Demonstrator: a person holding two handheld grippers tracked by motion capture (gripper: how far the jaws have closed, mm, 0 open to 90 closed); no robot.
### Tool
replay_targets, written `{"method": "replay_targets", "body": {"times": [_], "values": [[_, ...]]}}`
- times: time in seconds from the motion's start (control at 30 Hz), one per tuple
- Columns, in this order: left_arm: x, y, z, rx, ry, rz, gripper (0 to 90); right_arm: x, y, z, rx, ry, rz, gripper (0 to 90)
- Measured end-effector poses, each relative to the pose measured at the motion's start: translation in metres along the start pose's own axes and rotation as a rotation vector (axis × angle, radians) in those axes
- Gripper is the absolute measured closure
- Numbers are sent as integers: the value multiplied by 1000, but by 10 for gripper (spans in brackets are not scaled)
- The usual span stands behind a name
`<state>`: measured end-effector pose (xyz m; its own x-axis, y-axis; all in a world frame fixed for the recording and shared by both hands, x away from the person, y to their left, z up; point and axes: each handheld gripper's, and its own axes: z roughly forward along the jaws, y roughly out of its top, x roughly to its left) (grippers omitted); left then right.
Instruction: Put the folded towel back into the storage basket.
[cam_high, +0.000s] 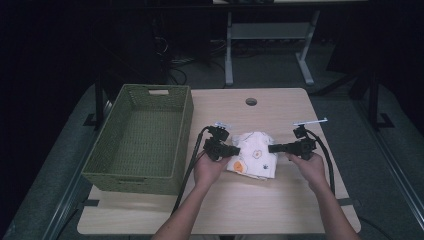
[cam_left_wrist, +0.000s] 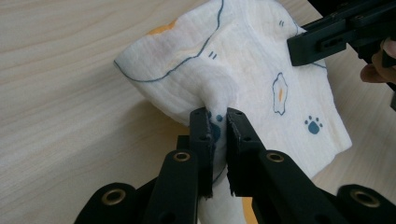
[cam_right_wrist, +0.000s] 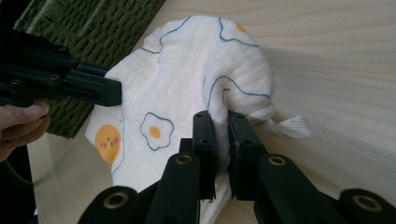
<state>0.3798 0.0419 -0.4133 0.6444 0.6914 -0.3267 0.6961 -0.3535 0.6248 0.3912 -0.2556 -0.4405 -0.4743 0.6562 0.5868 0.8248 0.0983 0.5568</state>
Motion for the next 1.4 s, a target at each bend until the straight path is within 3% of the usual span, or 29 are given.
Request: {"method": "replay_targets", "body": {"times": [0.27, 0.67, 0.93, 1.4], "values": [[-4, 8, -11, -18, -9, 7, 829, 8, 9, -8, -19, 9, -15, 828], [-9, 19, -32, -25, -17, 23, 830, 16, 12, -16, -48, 45, 0, 829], [-11, 31, -56, -44, -5, 41, 830, 33, 27, -24, -59, 54, -14, 829], [4, 36, -98, -76, 24, 37, 830, 72, 59, -18, -61, 75, -49, 828]]}}
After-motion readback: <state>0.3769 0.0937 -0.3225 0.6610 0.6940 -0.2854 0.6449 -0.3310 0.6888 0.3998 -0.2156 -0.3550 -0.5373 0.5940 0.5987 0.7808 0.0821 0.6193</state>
